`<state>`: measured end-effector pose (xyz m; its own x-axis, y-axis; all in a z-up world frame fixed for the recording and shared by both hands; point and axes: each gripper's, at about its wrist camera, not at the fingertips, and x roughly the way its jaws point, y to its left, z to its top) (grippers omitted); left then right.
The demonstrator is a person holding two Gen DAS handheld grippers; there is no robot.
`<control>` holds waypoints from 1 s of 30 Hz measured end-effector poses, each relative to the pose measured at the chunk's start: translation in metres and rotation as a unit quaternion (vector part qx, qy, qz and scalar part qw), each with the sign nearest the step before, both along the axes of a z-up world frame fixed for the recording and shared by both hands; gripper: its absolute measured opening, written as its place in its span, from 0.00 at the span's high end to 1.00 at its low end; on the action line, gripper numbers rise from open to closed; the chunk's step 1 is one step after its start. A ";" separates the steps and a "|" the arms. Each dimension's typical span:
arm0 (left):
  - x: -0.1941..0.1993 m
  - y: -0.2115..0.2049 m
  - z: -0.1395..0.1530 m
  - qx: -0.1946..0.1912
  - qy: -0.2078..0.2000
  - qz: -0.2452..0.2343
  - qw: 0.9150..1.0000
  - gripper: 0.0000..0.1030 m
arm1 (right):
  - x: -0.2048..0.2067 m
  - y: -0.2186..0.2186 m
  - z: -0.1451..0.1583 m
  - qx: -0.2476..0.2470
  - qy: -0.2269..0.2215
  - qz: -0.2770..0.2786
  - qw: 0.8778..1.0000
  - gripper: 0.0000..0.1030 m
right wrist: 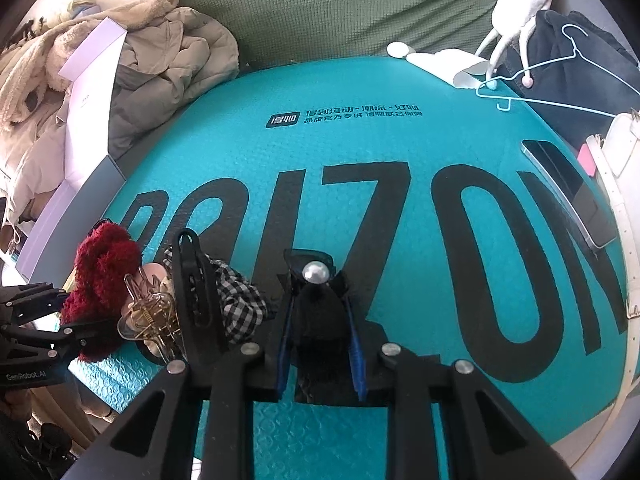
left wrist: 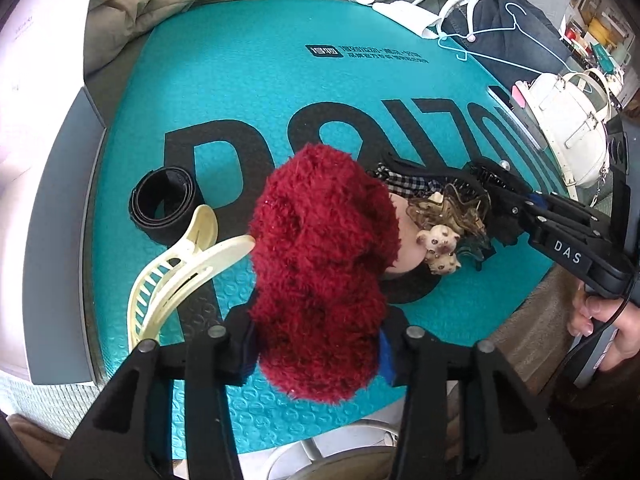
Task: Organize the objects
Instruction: 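Grasp the red scrunchie with the left gripper while the right gripper grasps the black bow clip, then carry the scrunchie and bow clip with both grippers into the white box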
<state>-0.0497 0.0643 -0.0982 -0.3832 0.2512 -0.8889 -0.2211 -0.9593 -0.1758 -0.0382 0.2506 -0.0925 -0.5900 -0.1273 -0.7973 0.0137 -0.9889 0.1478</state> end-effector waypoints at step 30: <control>0.048 -0.064 0.073 0.012 0.066 0.057 0.996 0.64 | 0.027 -0.075 0.070 0.013 0.062 0.076 0.995 0.78</control>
